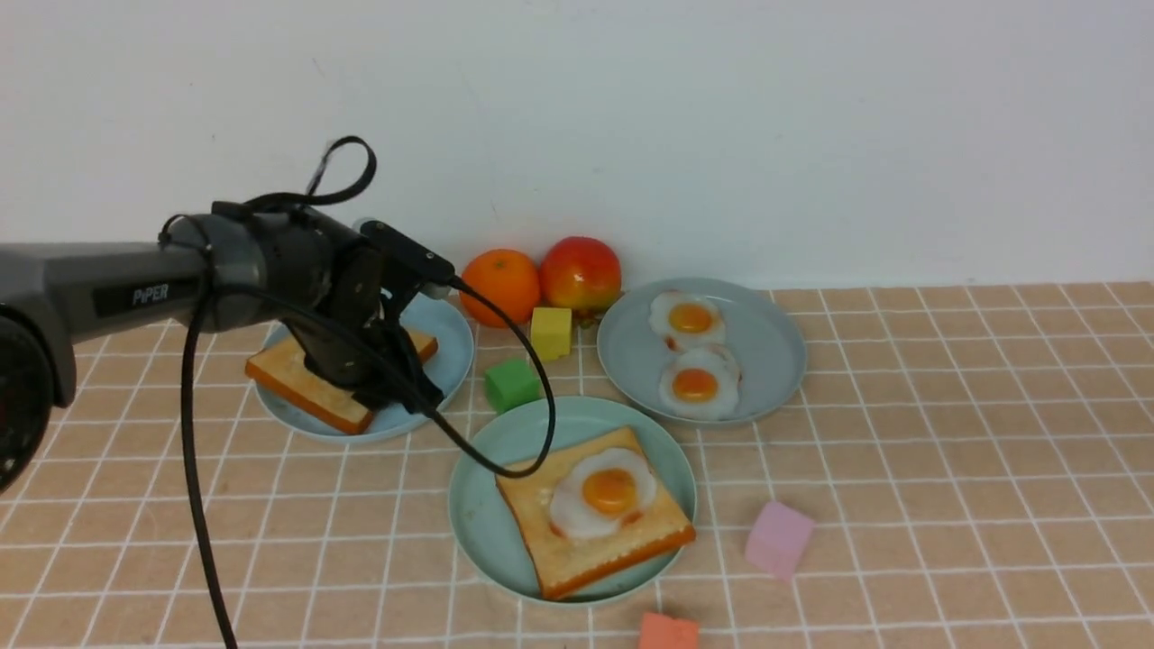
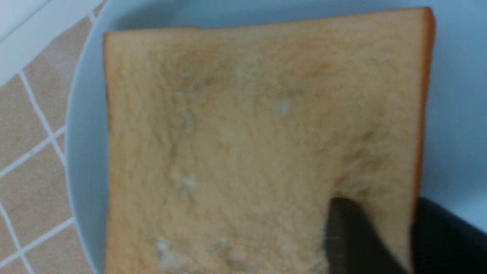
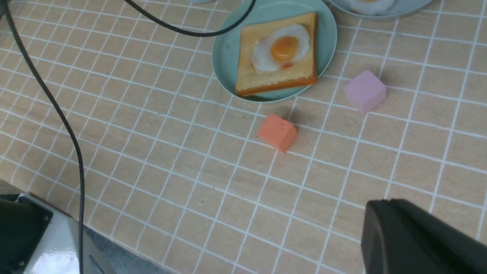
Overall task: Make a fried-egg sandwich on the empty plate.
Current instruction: Use the left arm to grab a slice of bread, then use the left arm to place a slice of bread on the fried egg in the middle
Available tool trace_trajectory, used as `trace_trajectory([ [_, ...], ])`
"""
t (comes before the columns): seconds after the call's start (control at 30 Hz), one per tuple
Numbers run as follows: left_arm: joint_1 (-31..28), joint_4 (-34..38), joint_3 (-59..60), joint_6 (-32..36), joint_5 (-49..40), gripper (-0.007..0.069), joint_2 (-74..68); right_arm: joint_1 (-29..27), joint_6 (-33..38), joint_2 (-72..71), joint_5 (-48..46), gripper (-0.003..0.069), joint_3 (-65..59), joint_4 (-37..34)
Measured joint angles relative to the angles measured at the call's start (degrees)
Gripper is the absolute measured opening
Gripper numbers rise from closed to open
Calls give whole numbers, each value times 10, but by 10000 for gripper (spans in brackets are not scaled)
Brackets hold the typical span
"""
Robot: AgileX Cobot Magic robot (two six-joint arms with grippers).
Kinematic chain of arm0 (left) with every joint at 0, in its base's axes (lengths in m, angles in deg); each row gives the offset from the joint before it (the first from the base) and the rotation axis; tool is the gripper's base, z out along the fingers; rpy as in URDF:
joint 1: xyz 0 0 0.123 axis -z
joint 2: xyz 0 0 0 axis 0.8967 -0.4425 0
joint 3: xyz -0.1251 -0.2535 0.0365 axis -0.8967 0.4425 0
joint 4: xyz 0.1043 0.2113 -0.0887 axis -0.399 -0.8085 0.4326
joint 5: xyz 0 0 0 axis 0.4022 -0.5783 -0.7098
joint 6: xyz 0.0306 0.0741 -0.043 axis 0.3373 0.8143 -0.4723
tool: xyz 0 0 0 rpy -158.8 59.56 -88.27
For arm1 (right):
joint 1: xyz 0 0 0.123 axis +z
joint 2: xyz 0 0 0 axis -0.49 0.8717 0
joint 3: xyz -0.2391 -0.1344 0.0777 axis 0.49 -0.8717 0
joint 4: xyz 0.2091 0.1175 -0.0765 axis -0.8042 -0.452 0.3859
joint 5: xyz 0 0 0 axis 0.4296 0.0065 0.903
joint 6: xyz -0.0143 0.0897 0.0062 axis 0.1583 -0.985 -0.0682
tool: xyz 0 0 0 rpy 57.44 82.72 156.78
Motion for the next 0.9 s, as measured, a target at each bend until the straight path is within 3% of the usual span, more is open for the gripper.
trace_trajectory([
  [0.07, 1, -1, 0, 0, -4, 69, 3, 0, 2, 0, 0, 8, 0, -5],
  [0.13, 1, 1, 0, 0, -10, 46, 12, 0, 9, 0, 0, 8, 0, -9],
  [0.33, 4, 62, 13, -22, -76, 46, 122, 0, 20, -6, 0, 13, -1, -12],
  [0.47, 48, 116, 62, 73, -73, 46, 219, 0, 25, -6, 0, 13, -1, -23],
  [0.57, 134, 165, 132, 225, -38, 46, 273, 0, 26, -8, 0, 14, -1, -26],
  [0.63, 177, 185, 161, 282, -30, 46, 277, 0, 26, -12, 0, 14, -1, -26],
  [0.73, 220, 190, 176, 316, -20, 46, 266, 0, 28, -25, -2, 14, -1, -26],
  [0.9, 232, 191, 177, 323, 7, 46, 239, 0, 28, -56, -7, 14, -1, -26],
])
